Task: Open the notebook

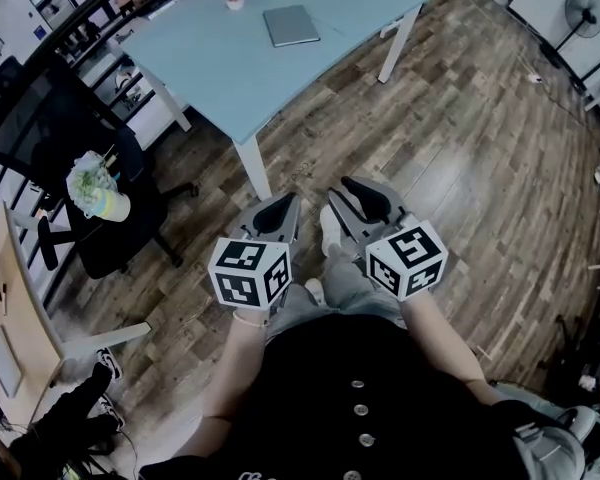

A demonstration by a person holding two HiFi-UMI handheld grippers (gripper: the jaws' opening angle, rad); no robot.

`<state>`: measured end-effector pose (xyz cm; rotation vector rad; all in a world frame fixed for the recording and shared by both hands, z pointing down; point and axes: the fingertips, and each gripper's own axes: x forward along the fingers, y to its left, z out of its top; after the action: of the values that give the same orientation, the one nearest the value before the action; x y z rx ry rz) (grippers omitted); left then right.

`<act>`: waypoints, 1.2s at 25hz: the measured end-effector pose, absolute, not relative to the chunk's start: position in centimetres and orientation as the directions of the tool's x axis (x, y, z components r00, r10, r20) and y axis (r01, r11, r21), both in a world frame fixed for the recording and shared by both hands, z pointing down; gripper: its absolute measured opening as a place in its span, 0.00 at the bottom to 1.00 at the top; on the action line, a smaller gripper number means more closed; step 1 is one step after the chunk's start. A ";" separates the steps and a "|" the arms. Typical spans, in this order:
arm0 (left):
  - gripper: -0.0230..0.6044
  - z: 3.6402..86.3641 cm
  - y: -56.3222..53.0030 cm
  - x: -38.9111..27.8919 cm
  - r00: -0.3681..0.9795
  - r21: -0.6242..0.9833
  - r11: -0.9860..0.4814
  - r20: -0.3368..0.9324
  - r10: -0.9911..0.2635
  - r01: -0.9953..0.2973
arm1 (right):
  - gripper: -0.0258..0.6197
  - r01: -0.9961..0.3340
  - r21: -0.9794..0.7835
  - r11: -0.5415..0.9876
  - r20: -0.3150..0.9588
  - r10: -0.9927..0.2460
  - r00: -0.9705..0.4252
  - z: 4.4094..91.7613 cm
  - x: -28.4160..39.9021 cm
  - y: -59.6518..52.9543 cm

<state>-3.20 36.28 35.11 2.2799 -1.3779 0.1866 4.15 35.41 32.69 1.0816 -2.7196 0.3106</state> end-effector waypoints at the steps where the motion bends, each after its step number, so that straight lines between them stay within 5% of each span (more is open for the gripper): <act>1: 0.06 35.2 36.0 -3.3 0.485 0.321 -0.384 0.349 -0.802 -0.866 | 0.21 -0.692 -0.122 0.712 0.261 -0.649 -0.714 32.8 4.1 35.0; 30: 0.06 36.4 11.4 -5.6 0.369 0.297 -0.262 0.403 -0.838 -0.918 | 0.18 -0.591 -0.158 0.791 0.264 -0.542 -0.798 33.8 2.4 8.1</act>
<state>-5.58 11.41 36.37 2.1558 -1.5163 0.2238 2.44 8.09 33.75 0.8885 -2.7764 0.3455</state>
